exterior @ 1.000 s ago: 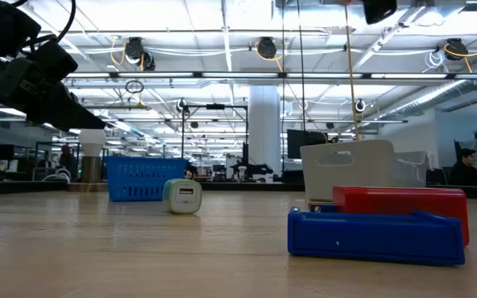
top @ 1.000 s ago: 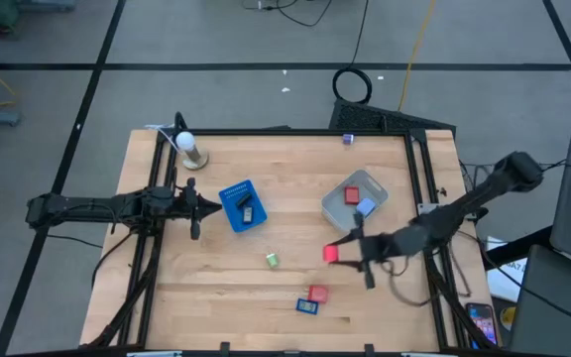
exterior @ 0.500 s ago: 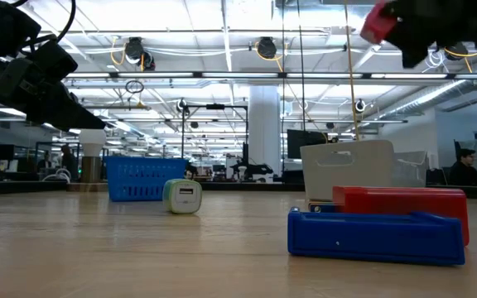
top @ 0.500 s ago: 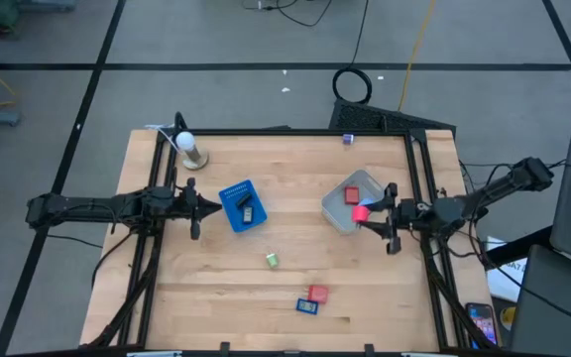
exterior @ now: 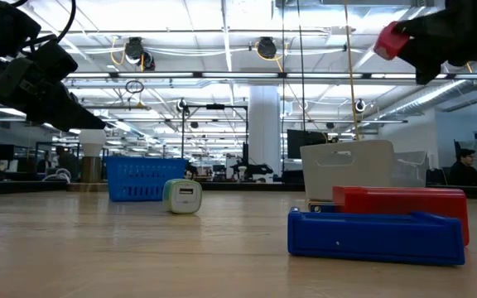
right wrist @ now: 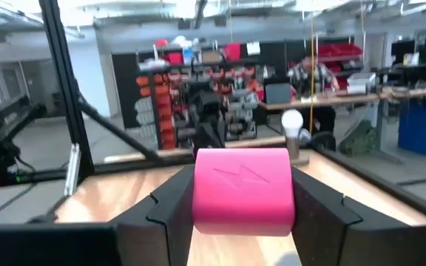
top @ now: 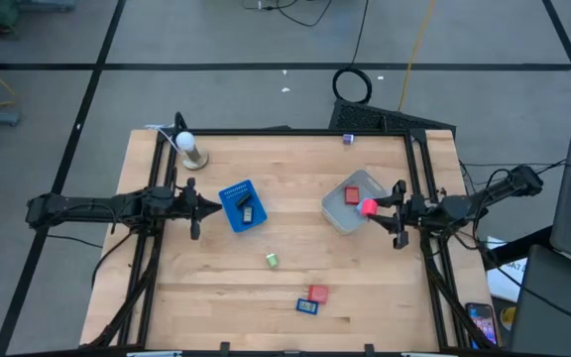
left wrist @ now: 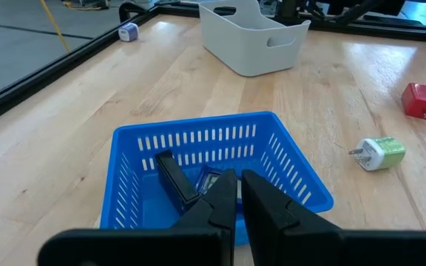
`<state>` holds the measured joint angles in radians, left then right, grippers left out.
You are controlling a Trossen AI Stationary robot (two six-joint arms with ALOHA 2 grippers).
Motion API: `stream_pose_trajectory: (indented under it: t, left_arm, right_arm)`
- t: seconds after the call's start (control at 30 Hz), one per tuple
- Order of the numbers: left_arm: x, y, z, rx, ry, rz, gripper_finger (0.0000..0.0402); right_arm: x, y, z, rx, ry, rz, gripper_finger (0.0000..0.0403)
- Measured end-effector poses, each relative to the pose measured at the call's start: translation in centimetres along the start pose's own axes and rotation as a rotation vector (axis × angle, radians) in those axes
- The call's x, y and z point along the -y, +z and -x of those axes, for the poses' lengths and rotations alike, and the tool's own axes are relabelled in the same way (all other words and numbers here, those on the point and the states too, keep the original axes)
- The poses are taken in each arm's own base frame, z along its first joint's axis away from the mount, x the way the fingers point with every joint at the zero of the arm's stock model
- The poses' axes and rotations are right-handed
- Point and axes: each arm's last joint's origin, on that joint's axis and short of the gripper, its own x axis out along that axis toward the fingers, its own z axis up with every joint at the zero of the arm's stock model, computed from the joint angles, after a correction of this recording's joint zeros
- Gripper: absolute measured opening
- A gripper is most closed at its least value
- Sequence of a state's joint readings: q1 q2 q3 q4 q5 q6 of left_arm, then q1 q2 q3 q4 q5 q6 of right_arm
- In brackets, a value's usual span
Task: Pick & Place Office items
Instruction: Put the pink charger adapter into the grey bin
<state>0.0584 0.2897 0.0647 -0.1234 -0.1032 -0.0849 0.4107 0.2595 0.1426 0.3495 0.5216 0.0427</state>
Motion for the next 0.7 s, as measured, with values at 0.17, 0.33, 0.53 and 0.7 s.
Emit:
stream_pose_trajectory:
  t: [0.17, 0.33, 0.53, 0.7]
  left_arm:
    - [0.0, 0.0, 0.0, 0.000, 0.000, 0.000, 0.0026]
    - [0.0, 0.0, 0.0, 0.000, 0.000, 0.000, 0.0026]
    - [0.0, 0.0, 0.0, 0.001, 0.002, -0.005, 0.0026]
    - [0.0, 0.0, 0.0, 0.001, 0.002, -0.008, 0.0026]
  right_arm:
    - [0.1, -1.1, 0.1, -0.033, -0.007, -0.005, 0.0162]
    - [0.1, -1.3, 0.1, -0.036, -0.009, -0.010, 0.0162]
    - [0.1, 0.5, -0.2, 0.008, -0.018, 0.005, 0.0162]
    - [0.1, 3.5, -1.1, -0.092, -0.142, 0.087, 0.0162]
